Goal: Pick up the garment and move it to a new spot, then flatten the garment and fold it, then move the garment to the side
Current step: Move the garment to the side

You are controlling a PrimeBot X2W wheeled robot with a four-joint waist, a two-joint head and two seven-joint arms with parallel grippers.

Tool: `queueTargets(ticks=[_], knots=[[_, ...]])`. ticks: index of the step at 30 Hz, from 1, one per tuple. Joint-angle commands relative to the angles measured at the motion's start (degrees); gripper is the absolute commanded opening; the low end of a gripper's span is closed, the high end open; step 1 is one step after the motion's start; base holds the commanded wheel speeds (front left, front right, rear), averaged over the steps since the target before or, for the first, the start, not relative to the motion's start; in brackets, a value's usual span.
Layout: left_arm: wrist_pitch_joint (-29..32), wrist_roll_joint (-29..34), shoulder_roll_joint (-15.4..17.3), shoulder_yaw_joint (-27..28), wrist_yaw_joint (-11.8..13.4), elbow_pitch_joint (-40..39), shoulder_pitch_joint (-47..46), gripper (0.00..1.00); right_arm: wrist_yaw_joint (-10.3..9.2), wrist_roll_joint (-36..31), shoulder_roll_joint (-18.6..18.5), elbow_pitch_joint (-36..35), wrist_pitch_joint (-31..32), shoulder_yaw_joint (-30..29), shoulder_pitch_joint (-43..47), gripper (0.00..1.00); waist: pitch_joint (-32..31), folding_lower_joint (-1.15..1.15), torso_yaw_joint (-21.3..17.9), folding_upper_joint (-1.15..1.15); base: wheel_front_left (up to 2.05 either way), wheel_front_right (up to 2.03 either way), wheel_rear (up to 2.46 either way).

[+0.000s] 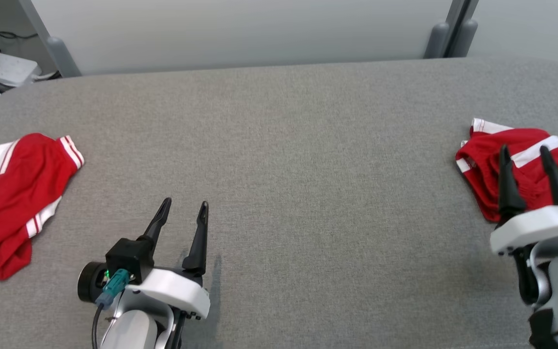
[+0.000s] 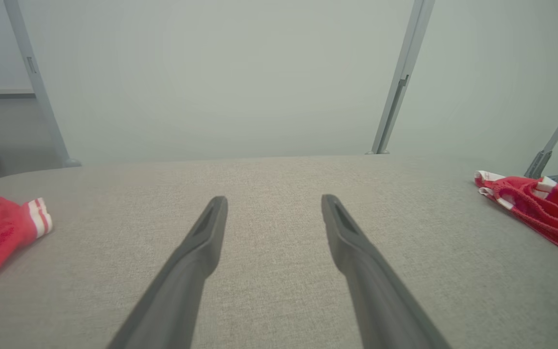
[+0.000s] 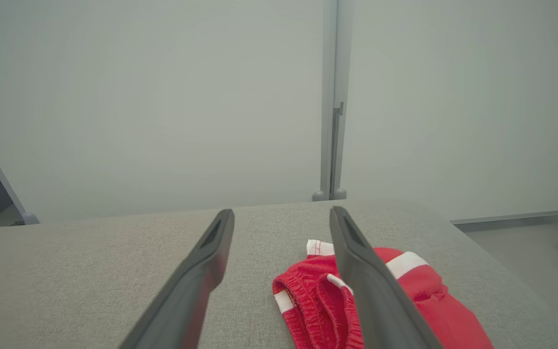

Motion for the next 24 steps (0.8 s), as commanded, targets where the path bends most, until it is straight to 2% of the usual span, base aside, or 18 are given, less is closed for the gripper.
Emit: queueTargets(ticks=[1, 10, 24], knots=[[-0.49, 0.14, 0.48, 2.56, 0.57, -1.19, -0.23, 1.00, 0.24, 0.44, -0.01, -2.67, -0.60, 2.17, 1.19, 1.00, -1.45, 0.00, 0.55, -0.01, 0.00, 0.00, 0.00], [-0.49, 1.62, 0.48, 5.70, 1.39, 0.99, 3.03, 1.00, 0.24, 1.50, 1.18, -5.45, -0.60, 4.65, 8.38, 1.00, -5.58, 0.00, 2.77, -0.01, 0.00, 0.00, 0.00], [-0.49, 5.19, 0.48, 9.55, 1.45, -0.33, 10.06, 1.00, 0.24, -0.70, 3.92, -9.01, -0.60, 3.01, 17.76, 1.00, -9.33, 0.00, 3.60, -0.01, 0.00, 0.00, 0.00]])
